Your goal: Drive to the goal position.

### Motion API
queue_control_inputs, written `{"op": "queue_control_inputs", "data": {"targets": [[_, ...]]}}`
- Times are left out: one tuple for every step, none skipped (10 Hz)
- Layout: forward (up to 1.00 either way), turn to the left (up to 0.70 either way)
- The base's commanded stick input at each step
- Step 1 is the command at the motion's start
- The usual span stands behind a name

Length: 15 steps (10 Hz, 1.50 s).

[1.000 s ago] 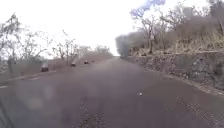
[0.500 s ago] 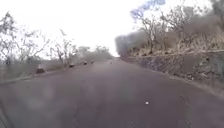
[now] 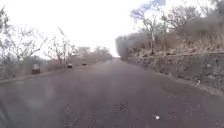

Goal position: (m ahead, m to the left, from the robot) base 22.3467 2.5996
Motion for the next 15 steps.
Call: {"op": "queue_control_inputs", "data": {"targets": [[0.70, 0.01], [0.70, 0.00], [0.70, 0.02], [0.70, 0.02], [0.70, 0.02], [0.70, 0.02], [0.70, 0.00], [0.70, 0.01], [0.70, 0.02], [0.70, 0.01], [0.70, 0.00], [0.70, 0.00], [0.70, 0.00], [0.70, 0.02], [0.70, 0.02]]}}
